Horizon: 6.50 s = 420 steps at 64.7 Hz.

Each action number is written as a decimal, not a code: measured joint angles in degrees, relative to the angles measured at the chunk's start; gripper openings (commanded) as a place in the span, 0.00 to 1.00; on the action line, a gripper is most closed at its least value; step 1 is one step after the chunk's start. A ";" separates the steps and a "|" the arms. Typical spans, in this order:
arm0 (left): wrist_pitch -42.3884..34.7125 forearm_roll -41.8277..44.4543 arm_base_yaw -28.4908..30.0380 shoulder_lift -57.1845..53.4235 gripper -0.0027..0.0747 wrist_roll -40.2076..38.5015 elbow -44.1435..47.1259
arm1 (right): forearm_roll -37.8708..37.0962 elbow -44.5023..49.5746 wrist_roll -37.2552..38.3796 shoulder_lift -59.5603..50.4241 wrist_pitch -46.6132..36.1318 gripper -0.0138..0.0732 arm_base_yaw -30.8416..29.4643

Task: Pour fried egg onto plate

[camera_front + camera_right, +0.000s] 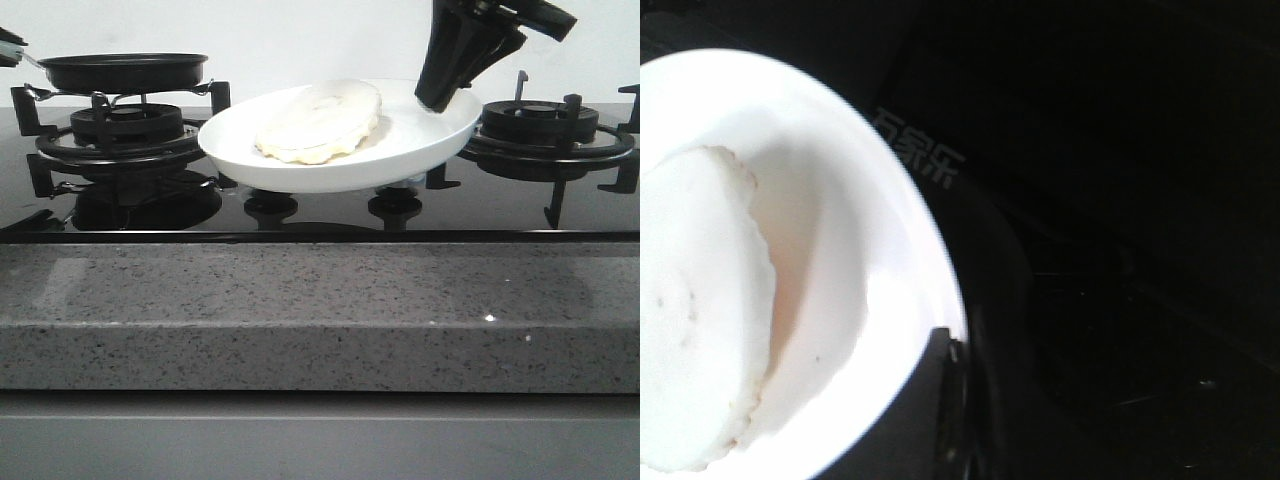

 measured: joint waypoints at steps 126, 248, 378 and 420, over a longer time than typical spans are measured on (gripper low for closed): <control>-26.41 60.08 -18.09 -55.66 0.01 -0.04 36.44 | 0.00 0.00 0.00 0.00 0.00 0.09 0.00; -33.91 60.59 -20.76 -68.58 0.01 -0.18 46.46 | 0.91 -24.76 8.32 22.61 2.43 0.34 -5.58; -33.93 60.59 -20.76 -68.58 0.01 -0.30 46.46 | -7.49 42.46 3.09 -44.57 -30.37 0.09 -5.58; -33.93 60.59 -20.76 -68.58 0.01 -0.30 46.46 | -7.49 66.66 2.93 -77.67 -39.88 0.09 -5.58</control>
